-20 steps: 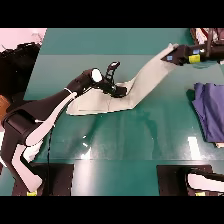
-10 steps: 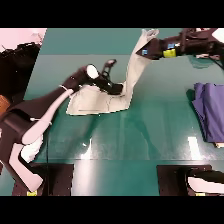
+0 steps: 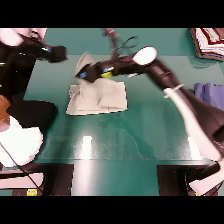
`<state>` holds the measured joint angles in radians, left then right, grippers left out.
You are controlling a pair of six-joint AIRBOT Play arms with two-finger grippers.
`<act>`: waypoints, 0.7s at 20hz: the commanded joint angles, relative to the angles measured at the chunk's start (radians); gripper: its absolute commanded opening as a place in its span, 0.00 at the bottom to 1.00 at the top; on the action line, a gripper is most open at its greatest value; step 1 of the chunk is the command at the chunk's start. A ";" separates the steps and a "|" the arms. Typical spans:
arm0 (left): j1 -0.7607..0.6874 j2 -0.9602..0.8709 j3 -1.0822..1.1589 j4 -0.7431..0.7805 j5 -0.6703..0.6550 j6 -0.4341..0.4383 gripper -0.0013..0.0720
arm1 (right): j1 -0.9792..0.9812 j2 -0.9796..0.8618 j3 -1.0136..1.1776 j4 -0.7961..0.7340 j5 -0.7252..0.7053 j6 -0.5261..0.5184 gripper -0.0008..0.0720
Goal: Fold the shirts.
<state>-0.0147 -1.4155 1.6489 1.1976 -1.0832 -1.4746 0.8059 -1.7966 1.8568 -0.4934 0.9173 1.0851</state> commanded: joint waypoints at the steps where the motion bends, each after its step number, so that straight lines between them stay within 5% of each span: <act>1: 0.118 0.101 0.000 0.037 -0.038 0.002 0.05 | 0.079 -0.153 0.148 0.017 0.054 -0.015 0.80; 3: 0.126 0.105 0.000 0.037 -0.063 0.007 0.05 | 0.040 -0.159 0.167 -0.100 0.174 0.087 0.65; 8: 0.122 0.103 -0.006 0.018 -0.086 0.017 0.05 | -0.145 -0.140 0.132 -0.251 0.444 0.188 0.60; 14: 0.122 0.102 -0.006 0.013 -0.085 0.017 0.05 | -0.391 0.067 -0.329 -0.315 0.282 0.297 0.60</act>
<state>0.1055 -1.3140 1.6432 1.2137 -1.1675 -1.4582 0.5194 -1.8179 1.7275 -0.7544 1.2842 1.3041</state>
